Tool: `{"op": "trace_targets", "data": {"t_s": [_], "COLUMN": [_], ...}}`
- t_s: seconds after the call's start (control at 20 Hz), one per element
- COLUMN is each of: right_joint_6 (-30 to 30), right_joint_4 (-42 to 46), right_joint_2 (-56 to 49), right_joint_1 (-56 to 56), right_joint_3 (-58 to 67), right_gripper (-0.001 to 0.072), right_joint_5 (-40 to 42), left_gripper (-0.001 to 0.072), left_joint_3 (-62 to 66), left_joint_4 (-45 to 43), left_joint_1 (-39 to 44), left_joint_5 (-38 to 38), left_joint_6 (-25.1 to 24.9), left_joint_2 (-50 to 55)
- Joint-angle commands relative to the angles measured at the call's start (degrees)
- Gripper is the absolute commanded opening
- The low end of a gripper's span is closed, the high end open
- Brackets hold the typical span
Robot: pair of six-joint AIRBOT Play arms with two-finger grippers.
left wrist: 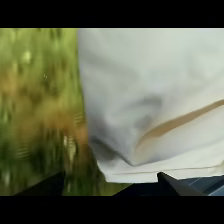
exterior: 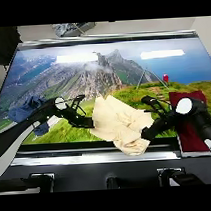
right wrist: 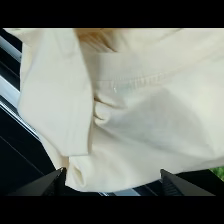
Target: Fold the shirts.
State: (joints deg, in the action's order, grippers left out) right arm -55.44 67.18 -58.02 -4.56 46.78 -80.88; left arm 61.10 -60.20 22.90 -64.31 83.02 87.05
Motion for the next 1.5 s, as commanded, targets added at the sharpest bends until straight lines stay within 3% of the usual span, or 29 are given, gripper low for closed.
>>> {"op": "trace_targets", "data": {"t_s": [0.0,0.15,0.2,0.3,0.4,0.55,0.7,0.75,0.8,1.05,1.3,1.45], "right_joint_6": [2.08,2.21,2.36,2.36,2.36,2.32,1.44,1.46,1.46,3.41,3.08,-1.22], "right_joint_4": [-3.56,-3.63,-3.61,-4.68,-6.43,-8.02,-8.28,-8.46,-8.39,-3.19,12.87,20.44], "right_joint_2": [-0.2,-1.4,-2.05,-3.78,-5.57,-8.07,-10.84,-11.3,-11.34,-7.91,5.4,12.09], "right_joint_1": [0.0,0.0,0.0,0.0,0.0,0.0,0.0,0.0,0.0,0.02,0.02,0.02], "right_joint_3": [-3.04,-4.76,-5.35,-6.36,-6.43,-6.43,-6.43,-6.43,-6.43,0.52,28.06,43.71], "right_gripper": [0.072,0.072,0.072,0.072,0.0717,0.0693,0.0471,0.0314,0.0062,0.0036,0.0039,0.0039], "right_joint_5": [3.34,4.92,5.73,6.95,7.72,9.49,8.0,7.48,7.5,7.63,10.71,13.11], "left_gripper": [0.0647,0.0641,0.0588,0.0342,0.0025,0.0027,0.0026,0.0026,0.0026,0.0024,0.0023,0.0024], "left_joint_3": [-3.04,-3.04,-3.04,-3.04,-2.91,-2.86,-2.86,-2.86,-2.86,0.44,18.18,33.59], "left_joint_4": [1.79,5.14,6.32,6.69,6.71,6.69,6.69,6.69,6.69,0.87,-10.75,-17.57], "left_joint_1": [0.79,1.75,2.38,3.39,3.56,3.5,3.5,3.5,3.5,3.5,2.89,0.74], "left_joint_5": [5.97,6.08,6.1,6.19,6.38,6.38,6.36,6.36,6.36,6.4,6.36,5.49], "left_joint_6": [-0.7,-0.57,-0.57,-0.55,-0.76,-0.76,-0.74,-0.74,-0.74,-0.72,1.9,4.02], "left_joint_2": [0.17,1.99,2.91,3.74,3.58,3.48,3.39,3.23,3.08,-1.68,-16.33,-24.79]}}
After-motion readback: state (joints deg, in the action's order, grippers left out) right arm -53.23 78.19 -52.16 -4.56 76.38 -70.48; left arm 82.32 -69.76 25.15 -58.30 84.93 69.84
